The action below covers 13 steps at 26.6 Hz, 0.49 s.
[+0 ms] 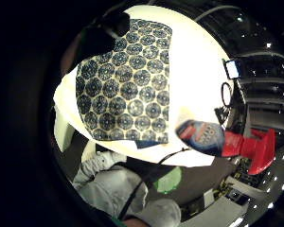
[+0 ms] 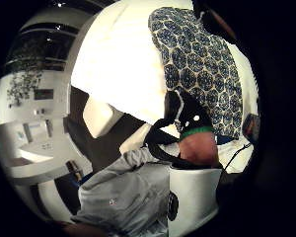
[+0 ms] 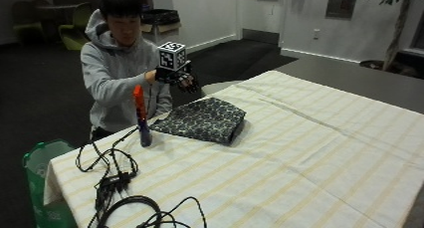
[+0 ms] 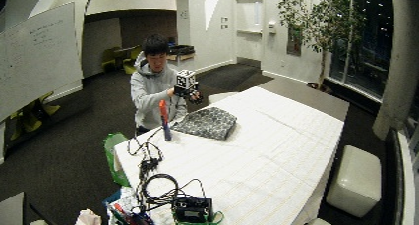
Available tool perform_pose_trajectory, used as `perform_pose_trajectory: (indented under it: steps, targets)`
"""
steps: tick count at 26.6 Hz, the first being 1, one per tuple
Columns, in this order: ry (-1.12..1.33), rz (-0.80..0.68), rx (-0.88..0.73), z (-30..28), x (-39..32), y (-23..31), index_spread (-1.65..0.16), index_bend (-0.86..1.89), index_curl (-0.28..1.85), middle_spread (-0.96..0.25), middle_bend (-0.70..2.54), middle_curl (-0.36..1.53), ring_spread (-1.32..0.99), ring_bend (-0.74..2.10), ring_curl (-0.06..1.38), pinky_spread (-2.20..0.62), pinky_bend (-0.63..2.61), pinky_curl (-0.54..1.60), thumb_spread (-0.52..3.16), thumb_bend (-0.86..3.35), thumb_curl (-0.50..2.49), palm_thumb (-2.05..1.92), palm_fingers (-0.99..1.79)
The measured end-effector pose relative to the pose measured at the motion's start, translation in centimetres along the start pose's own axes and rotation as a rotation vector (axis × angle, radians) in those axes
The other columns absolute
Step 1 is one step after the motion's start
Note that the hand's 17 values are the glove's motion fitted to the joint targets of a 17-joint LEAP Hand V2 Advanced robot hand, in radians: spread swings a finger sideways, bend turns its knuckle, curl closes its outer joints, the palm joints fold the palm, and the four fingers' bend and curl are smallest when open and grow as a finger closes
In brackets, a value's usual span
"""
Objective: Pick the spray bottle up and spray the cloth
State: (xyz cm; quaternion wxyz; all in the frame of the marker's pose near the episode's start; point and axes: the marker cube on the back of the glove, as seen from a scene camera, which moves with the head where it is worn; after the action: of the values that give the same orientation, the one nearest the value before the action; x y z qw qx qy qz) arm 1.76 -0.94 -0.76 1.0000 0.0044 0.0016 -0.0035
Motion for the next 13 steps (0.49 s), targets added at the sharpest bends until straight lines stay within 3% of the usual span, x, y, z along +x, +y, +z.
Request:
perform_pose_trajectory:
  steps: [13]
  targets:
    - [-0.123, 0.078, 0.293, -1.6, 1.4, 1.2, -0.26, 0.12, 0.21, -0.03, 0.30, 0.22, 0.02, 0.30, 0.20, 0.20, 0.33, 0.21, 0.91, 0.32, 0.22, 0.60, 0.56]
